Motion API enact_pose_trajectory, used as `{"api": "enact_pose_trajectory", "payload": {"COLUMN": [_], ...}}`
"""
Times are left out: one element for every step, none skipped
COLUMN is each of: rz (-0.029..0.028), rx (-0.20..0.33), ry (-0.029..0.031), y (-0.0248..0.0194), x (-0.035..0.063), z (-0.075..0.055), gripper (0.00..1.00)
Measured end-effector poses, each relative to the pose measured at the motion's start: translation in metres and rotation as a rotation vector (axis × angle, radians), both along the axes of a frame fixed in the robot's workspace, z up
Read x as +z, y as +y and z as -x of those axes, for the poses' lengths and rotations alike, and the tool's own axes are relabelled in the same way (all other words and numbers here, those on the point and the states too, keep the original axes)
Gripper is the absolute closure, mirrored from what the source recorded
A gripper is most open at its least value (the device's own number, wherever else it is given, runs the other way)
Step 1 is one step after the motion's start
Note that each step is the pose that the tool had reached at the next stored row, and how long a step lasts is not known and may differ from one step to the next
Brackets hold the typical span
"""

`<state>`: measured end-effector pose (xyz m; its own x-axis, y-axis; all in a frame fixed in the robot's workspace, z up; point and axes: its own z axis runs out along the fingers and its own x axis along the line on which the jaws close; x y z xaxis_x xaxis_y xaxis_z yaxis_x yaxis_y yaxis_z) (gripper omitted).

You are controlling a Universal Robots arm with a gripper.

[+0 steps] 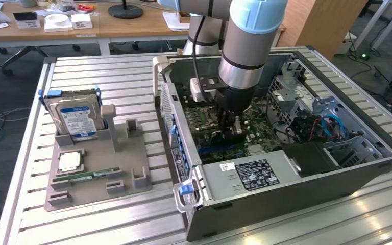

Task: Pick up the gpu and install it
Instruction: 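Insert the gpu into the slot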

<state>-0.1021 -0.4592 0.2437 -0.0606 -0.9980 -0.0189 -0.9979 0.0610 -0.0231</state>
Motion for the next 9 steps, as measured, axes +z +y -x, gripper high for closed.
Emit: {"api": "enact_pose_trajectory", "payload": {"rz": [0.0, 0.0, 0.0, 0.0001, 0.0, 0.0001, 0.0, 0.0001, 0.0001], "rx": [0.0, 0.0, 0.0, 0.0, 0.0, 0.0, 0.0, 0.0, 0.0], "ry": [0.0001, 0.0001, 0.0, 0.0, 0.0, 0.0, 0.0, -0.0001, 0.0], "y": [0.0, 0.0, 0.0, 0.0, 0.0, 0.0, 0.0, 0.0, 0.0], "x": [0.0, 0.0, 0.0, 0.0, 0.0, 0.0, 0.0, 0.0, -0.0001], "z": [0.0, 0.0, 0.0, 0.0, 0.0, 0.0, 0.0, 0.0001, 0.0002], "gripper": [0.73, 0.73, 0.73, 0.73, 0.73, 0.73, 0.73, 0.73, 0.73]}}
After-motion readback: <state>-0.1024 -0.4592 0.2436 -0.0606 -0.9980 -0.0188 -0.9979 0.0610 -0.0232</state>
